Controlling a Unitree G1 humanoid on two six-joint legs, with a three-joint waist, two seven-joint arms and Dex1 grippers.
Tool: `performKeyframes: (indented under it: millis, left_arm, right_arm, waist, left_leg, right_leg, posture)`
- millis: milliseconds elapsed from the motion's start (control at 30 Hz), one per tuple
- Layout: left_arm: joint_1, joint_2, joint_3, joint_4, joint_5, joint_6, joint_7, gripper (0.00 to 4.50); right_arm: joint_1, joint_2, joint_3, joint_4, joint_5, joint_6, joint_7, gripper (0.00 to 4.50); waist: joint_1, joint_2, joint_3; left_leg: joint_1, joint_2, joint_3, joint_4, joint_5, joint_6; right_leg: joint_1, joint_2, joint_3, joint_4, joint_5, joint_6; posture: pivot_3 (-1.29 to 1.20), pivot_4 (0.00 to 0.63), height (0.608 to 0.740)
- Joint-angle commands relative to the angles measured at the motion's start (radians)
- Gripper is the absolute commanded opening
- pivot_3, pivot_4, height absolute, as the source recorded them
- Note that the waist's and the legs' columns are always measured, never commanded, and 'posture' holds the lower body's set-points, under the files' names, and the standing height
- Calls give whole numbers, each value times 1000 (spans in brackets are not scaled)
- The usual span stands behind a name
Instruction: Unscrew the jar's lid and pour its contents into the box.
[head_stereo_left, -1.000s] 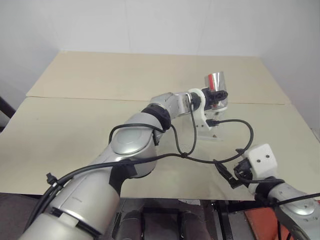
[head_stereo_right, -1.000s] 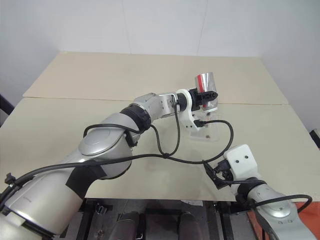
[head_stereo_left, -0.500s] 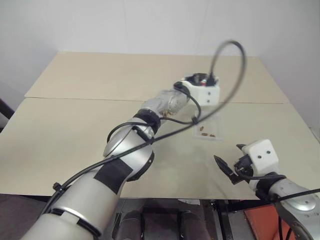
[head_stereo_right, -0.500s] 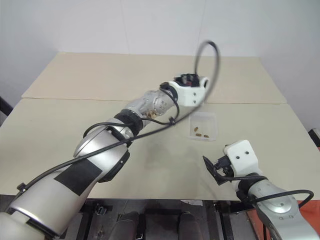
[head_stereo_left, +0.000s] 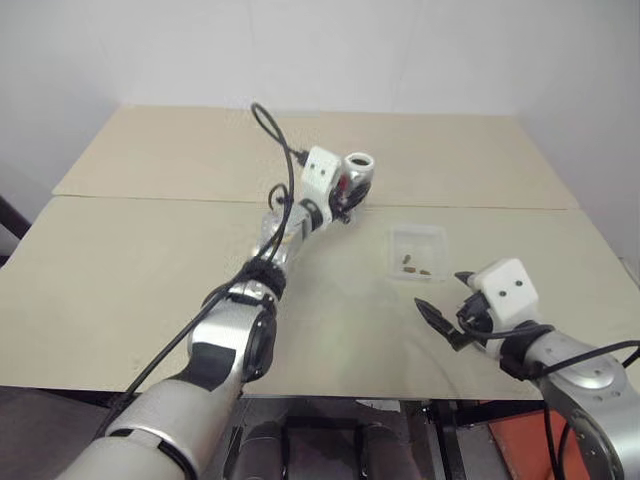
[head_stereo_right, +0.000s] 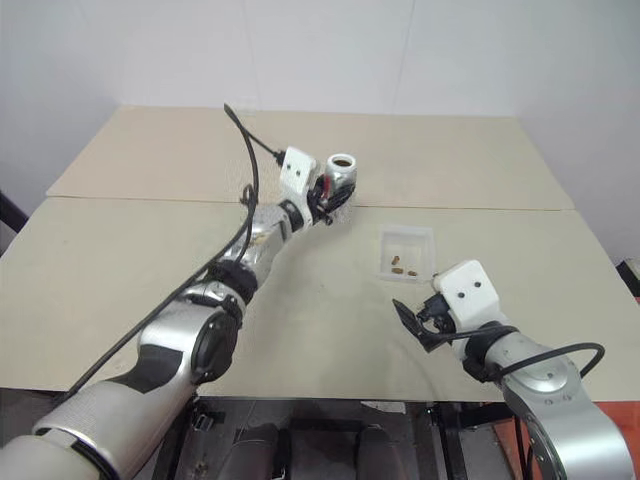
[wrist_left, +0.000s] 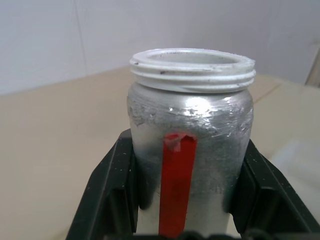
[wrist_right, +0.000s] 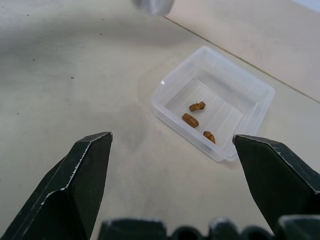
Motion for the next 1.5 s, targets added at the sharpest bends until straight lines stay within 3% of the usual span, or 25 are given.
performKeyframes:
  millis: [33, 267, 533, 567, 733, 767, 900, 1200, 1367, 1500]
  left_arm:
    - [43, -8, -25, -73, 1, -34, 31, 1929]
    - [117, -18, -50, -76, -1, -59, 98, 1929]
    - [170, -22, -55, -98, -33, -31, 64, 1929]
    - [177, -24, -54, -104, -37, -31, 64, 2683]
    - [200, -31, -60, -133, -44, -36, 69, 4278]
    - [204, -31, -63, -142, -44, -41, 70, 4452]
    - [228, -35, -69, -202, -56, -30, 64, 4452]
    - [592, 30, -146, -911, -89, 319, 69, 4452]
    - [789, 136, -131, -1261, -94, 499, 96, 4452]
    - [895, 280, -77, -1492, -275, 573, -72, 4452]
  right_arm:
    - [-28, -9, 14, 2, -20, -42, 6, 4471]
    - [-54, -17, 31, 25, -32, -56, 22, 4471]
    - [-54, -28, 43, 36, -46, -75, 38, 4471]
    - [-55, -28, 45, 39, -49, -78, 40, 4500]
    - [-58, -28, 56, 51, -66, -92, 45, 4500]
    - [-60, -28, 58, 53, -69, -95, 46, 4500]
    - [-67, -23, 64, 64, -80, -103, 50, 4500]
    - [-65, -20, 66, 83, -92, -122, 59, 4500]
    - [-89, -46, 53, 124, -94, -145, 91, 4500]
    - [-93, -108, 7, 178, -69, -240, 202, 4500]
  waist:
    - [0, 0, 0]
    - [2, 0, 0]
    - [1, 0, 0]
    - [0, 0, -1]
    - [0, 1, -1]
    - [0, 1, -1]
    - [0, 1, -1]
    - [-14, 1, -1]
    - [-21, 2, -1]
    - [-23, 2, -2]
  left_leg:
    - [0, 0, 0, 0, 0, 0]
    - [0, 0, -1, 1, 0, 0]
    - [0, 0, -2, 1, 0, 0]
    - [0, 0, -2, 1, 0, 0]
    - [0, 0, -2, 1, 0, 0]
    - [0, 0, -2, 1, 0, 0]
    - [0, 0, -2, 1, 0, 0]
    - [1, 1, -2, -1, 0, 0]
    - [3, 2, -2, -1, 1, -1]
    - [4, 2, -2, -1, 1, -1]
  right_leg:
    - [0, 0, 0, 0, 0, 0]
    - [1, 0, -1, 0, 0, 0]
    - [1, 0, -1, 0, 0, 0]
    - [1, 0, -1, 0, 0, 0]
    - [1, 0, -1, 0, 0, 0]
    - [1, 0, -1, 0, 0, 0]
    - [1, 0, -1, 0, 0, 0]
    - [1, 0, -1, 0, 0, 0]
    - [2, 0, -1, 1, 1, -1]
    - [2, 0, -1, 1, 0, -1]
  posture:
    - [0, 150, 740]
    - [0, 150, 740]
    - [0, 150, 740]
    - [0, 150, 740]
    - [0, 150, 740]
    - [0, 150, 740]
    - [0, 150, 740]
    - [0, 150, 740]
    - [0, 150, 740]
    - [0, 150, 740]
